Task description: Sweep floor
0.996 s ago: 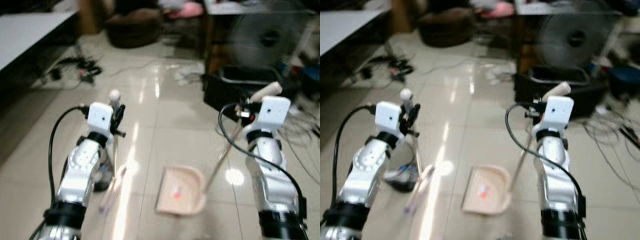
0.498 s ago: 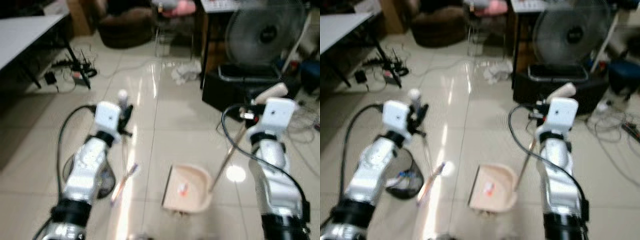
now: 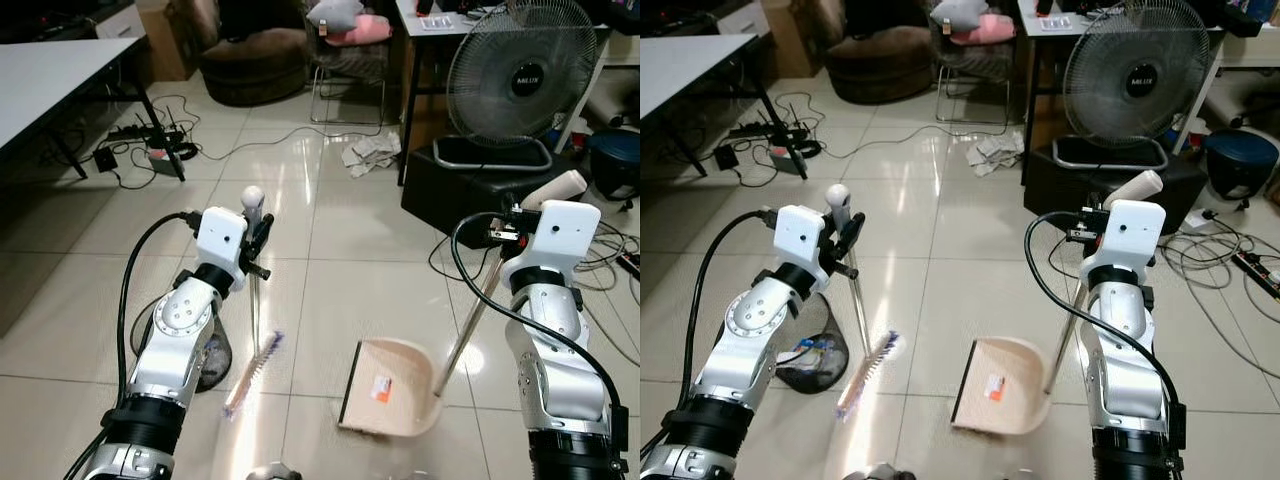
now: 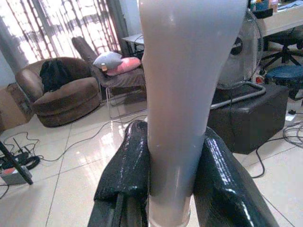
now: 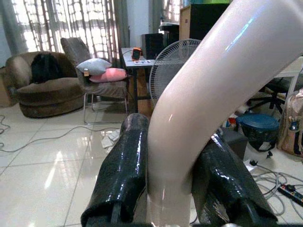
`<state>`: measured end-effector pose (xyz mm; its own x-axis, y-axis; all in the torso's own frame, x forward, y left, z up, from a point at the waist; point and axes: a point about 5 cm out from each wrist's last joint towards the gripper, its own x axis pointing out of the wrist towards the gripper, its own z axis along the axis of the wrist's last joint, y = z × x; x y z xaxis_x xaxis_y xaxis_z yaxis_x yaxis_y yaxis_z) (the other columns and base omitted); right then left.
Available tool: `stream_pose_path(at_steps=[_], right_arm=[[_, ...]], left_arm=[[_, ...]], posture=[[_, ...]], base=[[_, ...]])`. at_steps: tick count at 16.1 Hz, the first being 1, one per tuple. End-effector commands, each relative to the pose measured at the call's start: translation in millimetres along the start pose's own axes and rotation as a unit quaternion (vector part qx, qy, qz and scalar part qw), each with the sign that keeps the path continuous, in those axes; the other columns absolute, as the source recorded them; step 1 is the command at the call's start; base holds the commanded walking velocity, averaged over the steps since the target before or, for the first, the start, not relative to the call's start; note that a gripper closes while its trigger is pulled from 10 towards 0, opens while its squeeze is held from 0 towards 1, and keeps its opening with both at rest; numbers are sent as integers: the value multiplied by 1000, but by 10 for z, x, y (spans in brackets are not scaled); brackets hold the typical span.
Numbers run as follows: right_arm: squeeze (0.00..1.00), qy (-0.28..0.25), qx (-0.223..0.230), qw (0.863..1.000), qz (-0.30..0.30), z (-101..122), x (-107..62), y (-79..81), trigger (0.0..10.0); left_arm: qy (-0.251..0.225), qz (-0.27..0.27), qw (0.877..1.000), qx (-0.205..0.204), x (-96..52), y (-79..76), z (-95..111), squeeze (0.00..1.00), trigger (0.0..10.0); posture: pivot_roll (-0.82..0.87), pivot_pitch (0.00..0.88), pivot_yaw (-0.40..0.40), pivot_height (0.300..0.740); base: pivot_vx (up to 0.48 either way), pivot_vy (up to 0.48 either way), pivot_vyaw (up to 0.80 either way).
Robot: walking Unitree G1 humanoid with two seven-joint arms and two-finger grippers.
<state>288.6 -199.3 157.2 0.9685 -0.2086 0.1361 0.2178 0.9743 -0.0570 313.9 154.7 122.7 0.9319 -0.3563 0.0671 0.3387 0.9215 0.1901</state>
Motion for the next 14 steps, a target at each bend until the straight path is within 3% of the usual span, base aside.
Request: stream_pose_path(at_steps=[1,14], right_arm=[[0,-21,-2,1000,2,101,-7,14,10000],[0,-15,-8,1000,-7,66,-45,-10,10000]], left_arm=[[-10,-4,1000,11,26,32,60,0,10000],[-2,-1,1000,-2,69,55,74,0,10000]], posture=[[13,49,97,740],[12,61,113,740]], base=[[0,0,0],[0,0,0]])
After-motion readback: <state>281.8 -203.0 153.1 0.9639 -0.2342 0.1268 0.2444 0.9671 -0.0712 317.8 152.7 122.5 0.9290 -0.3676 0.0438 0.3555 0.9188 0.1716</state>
